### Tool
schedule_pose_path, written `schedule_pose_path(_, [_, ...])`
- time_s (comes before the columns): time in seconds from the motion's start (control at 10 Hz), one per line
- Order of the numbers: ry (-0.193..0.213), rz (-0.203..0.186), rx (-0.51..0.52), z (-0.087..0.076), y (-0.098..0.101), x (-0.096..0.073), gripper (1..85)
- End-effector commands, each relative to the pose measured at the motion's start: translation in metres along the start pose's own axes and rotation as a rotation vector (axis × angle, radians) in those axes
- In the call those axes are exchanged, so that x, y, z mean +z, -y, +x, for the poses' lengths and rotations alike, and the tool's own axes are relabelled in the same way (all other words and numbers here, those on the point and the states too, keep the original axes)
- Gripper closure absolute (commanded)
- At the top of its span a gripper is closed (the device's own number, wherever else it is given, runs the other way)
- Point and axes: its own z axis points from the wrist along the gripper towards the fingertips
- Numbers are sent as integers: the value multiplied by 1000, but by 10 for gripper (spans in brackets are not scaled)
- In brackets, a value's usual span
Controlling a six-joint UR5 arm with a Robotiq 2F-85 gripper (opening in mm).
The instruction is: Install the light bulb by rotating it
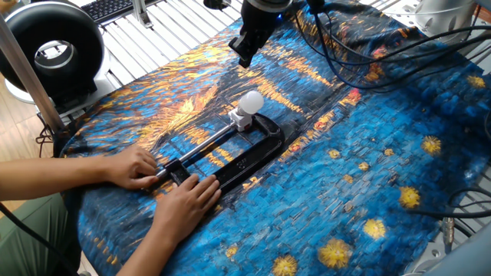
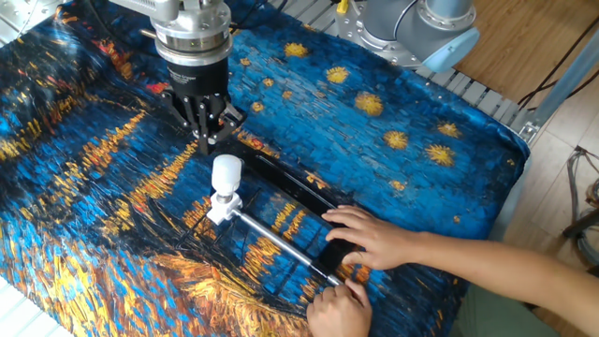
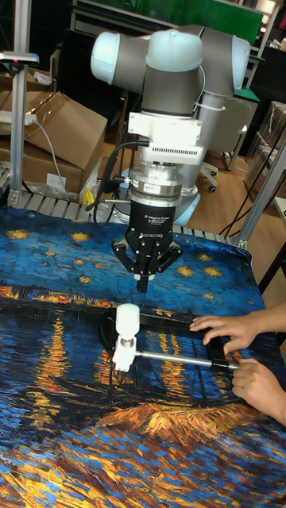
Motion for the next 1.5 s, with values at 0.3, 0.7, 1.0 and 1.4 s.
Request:
schedule_pose_path(0.3, [4, -29, -36, -1, -7, -2, 750])
schedule_pose_path(0.7, [-98, -36, -82, 3, -16, -6, 493])
schedule_pose_path(1.0, [-94, -47, -89, -15, -21, -5, 493])
schedule_pose_path(1.4, [-75, -46, -95, -27, -24, 0, 507])
